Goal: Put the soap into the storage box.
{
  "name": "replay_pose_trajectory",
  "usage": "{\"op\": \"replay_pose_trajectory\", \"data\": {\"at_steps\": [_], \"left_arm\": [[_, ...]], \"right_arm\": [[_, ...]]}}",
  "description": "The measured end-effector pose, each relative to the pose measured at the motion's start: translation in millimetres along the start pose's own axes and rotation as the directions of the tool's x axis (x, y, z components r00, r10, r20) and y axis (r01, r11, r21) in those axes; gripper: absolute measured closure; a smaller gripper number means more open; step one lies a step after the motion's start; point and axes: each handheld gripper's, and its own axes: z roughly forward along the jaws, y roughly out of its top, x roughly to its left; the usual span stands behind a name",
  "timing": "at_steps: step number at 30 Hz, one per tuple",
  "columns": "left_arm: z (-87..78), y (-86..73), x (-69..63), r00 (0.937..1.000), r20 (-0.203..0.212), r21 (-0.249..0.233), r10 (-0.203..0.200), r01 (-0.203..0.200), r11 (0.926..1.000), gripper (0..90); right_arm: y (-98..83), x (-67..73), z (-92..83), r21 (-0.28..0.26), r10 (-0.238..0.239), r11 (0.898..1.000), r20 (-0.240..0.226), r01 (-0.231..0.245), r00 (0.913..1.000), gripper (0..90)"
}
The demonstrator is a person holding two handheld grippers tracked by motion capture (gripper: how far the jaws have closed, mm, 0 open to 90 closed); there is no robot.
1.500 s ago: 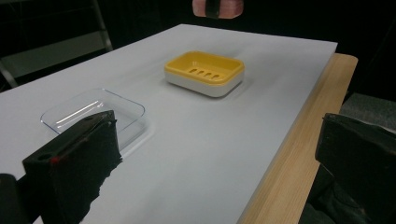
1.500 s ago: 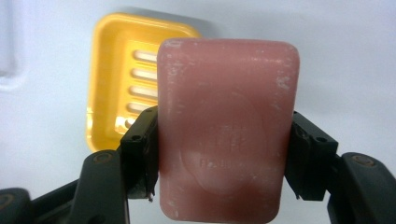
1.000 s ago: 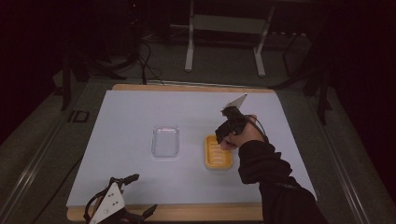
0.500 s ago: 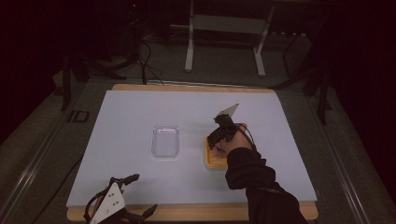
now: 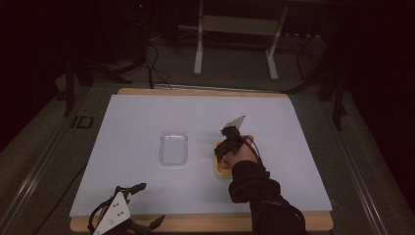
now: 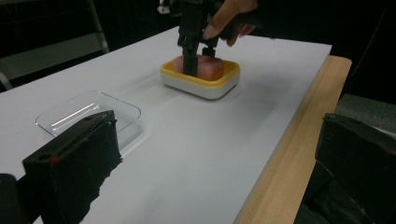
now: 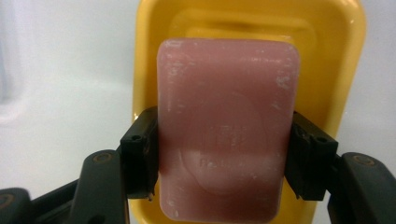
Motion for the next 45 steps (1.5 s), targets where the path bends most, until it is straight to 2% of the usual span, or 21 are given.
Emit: {"op": "replay_pose_trajectory", "data": {"at_steps": [5,9,11,14,18,22,25,27,29,30,31,32,33,35,39,40,42,43,45], "left_arm": [[0.6,-0.3,-0.4,0.9999,-0.005,0.01,0.012,-0.012,0.9999,0.2],[1.1,-0.4,-1.1,0.9998,-0.009,0.016,0.018,-0.017,0.9997,0.2],[1.1,-0.5,-1.2,0.9998,-0.01,0.016,0.018,-0.018,0.9997,0.3],[1.0,-0.4,-0.9,0.9998,-0.01,0.016,0.016,-0.016,0.9997,0.2],[1.0,-0.3,-0.9,0.9998,-0.009,0.015,0.015,-0.015,0.9998,0.2],[0.8,-0.4,-1.0,0.9998,-0.01,0.014,0.015,-0.015,0.9998,0.3],[0.8,-0.4,-1.0,0.9998,-0.009,0.015,0.015,-0.015,0.9998,0.3],[1.0,-0.5,-1.1,0.9999,-0.008,0.016,0.015,-0.015,0.9998,0.3],[1.2,-0.4,-1.1,0.9999,-0.006,0.018,0.016,-0.016,0.9997,0.3],[1.3,-0.4,-1.1,0.9998,-0.005,0.019,0.019,-0.018,0.9996,0.2],[1.5,-0.4,-1.3,0.9998,-0.005,0.017,0.017,-0.017,0.9997,0.2],[1.4,-0.4,-1.1,0.9998,-0.004,0.02,0.019,-0.019,0.9996,0.3],[1.5,-0.4,-1.1,0.9998,-0.003,0.02,0.019,-0.019,0.9996,0.3],[1.6,-0.4,-0.8,0.9998,-0.004,0.02,0.017,-0.017,0.9996,0.3],[2.2,-0.7,-0.3,0.9999,-0.003,0.021,0.014,-0.014,0.9997,0.3],[2.3,-0.7,-0.3,0.9999,-0.003,0.022,0.015,-0.014,0.9997,0.2],[2.4,-0.8,-0.4,0.9999,-0.003,0.024,0.016,-0.016,0.9996,0.3],[2.7,-0.8,-0.4,0.9999,-0.003,0.022,0.013,-0.013,0.9997,0.2],[3.0,-0.9,0.1,0.9999,-0.004,0.027,0.016,-0.015,0.9995,0.2]], "right_arm": [[-1.0,0.0,6.8,0.009,0.001,1.0,0.011,-0.001,0.9999,37.3],[-1.3,-0.1,6.5,0.007,0.002,1.0,0.009,-0.002,1.0,37.3],[-0.9,0.6,6.5,0.013,0.01,1.0,0.016,-0.011,0.9998,36.9],[-0.7,2.7,6.2,0.018,-0.001,1.0,0.03,0.0,0.9995,36.7],[0.7,3.6,0.7,0.011,-0.004,1.0,0.029,0.004,0.9996,32.1],[1.9,4.7,-9.9,-0.013,-0.029,0.999,0.011,0.029,0.9995,30.1],[0.8,9.3,-18.7,-0.039,-0.089,0.995,0.038,0.091,0.9953,28.1],[-1.2,11.8,-26.0,-0.059,-0.155,0.986,0.025,0.157,0.9875,20.7],[-3.3,11.3,-31.8,-0.078,-0.209,0.975,-0.006,0.207,0.978,17.9],[-4.3,11.0,-33.4,-0.088,-0.226,0.971,-0.006,0.224,0.9742,15.7],[-5.8,11.5,-34.8,-0.097,-0.255,0.962,0.017,0.256,0.9667,15.2],[-8.3,12.1,-35.9,-0.108,-0.295,0.948,0.049,0.299,0.9541,14.6],[-10.7,12.0,-36.6,-0.108,-0.322,0.939,0.058,0.327,0.9448,13.2],[-14.2,8.9,-38.3,-0.116,-0.338,0.935,0.001,0.336,0.9412,13.7],[-22.0,2.3,-39.5,-0.151,-0.375,0.915,0.027,0.374,0.9267,13.8],[-24.1,0.7,-40.3,-0.164,-0.385,0.909,0.023,0.383,0.9226,13.5],[-27.9,-3.9,-42.3,-0.19,-0.388,0.905,0.002,0.381,0.9216,13.2],[-31.2,-7.1,-44.0,-0.219,-0.397,0.895,0.002,0.388,0.9177,13.0],[-35.8,-12.0,-45.2,-0.244,-0.411,0.884,-0.003,0.398,0.9117,12.5]]}}
